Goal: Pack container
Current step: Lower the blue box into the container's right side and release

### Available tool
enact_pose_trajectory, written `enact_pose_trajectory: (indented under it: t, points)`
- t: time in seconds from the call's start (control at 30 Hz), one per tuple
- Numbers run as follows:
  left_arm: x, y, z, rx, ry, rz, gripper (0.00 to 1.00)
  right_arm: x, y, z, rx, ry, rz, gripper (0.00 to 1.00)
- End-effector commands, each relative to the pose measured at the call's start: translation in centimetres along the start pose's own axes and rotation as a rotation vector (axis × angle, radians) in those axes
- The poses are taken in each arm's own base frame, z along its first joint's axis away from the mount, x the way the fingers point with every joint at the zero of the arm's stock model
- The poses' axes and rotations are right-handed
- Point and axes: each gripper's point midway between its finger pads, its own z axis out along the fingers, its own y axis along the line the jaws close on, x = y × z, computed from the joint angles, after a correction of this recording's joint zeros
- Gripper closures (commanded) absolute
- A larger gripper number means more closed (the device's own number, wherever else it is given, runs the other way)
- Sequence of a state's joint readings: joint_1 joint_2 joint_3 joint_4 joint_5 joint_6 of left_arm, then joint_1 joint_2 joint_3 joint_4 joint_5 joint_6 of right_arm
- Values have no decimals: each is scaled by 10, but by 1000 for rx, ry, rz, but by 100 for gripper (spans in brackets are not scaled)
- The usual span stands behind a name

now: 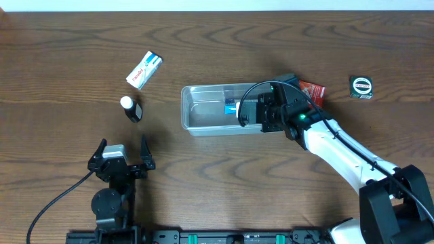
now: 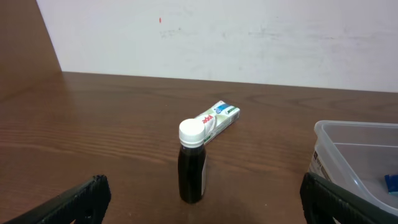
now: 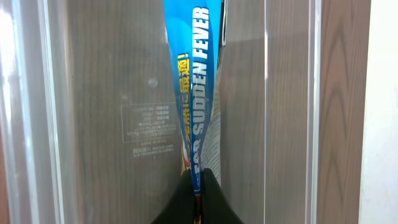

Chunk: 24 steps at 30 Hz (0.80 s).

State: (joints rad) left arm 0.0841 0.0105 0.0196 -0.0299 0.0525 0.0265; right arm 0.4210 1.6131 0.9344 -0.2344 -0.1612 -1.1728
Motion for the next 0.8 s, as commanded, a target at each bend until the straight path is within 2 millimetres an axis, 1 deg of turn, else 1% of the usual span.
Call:
enact_pose_trajectory:
  t: [0.0, 0.03, 0.1, 0.2, 0.27, 0.37, 0.5, 0.67, 0.77]
  points:
    - [16, 3, 1, -14, 48, 3, 2, 0, 5, 6, -22, 3, -14, 83]
    - [16, 3, 1, -14, 48, 3, 2, 0, 5, 6, -22, 3, -14, 76]
    - [16, 3, 1, -14, 48, 3, 2, 0, 3, 6, -16, 0, -15, 68]
    - [16, 3, 1, -14, 48, 3, 2, -2, 1, 6, -5, -6, -14, 60]
    - [16, 3, 1, -14, 48, 3, 2, -4, -1, 6, 1, -10, -18, 52]
    - [16, 3, 1, -14, 48, 3, 2, -9, -6, 4, 22, -23, -3, 50]
    - [16, 3, 1, -14, 48, 3, 2, -16, -20, -4, 80, -50, 25, 46]
    - [16, 3, 1, -14, 48, 3, 2, -29, -40, -25, 165, -92, 26, 44]
    - [16, 3, 1, -14, 48, 3, 2, -37, -49, -40, 201, -119, 27, 44]
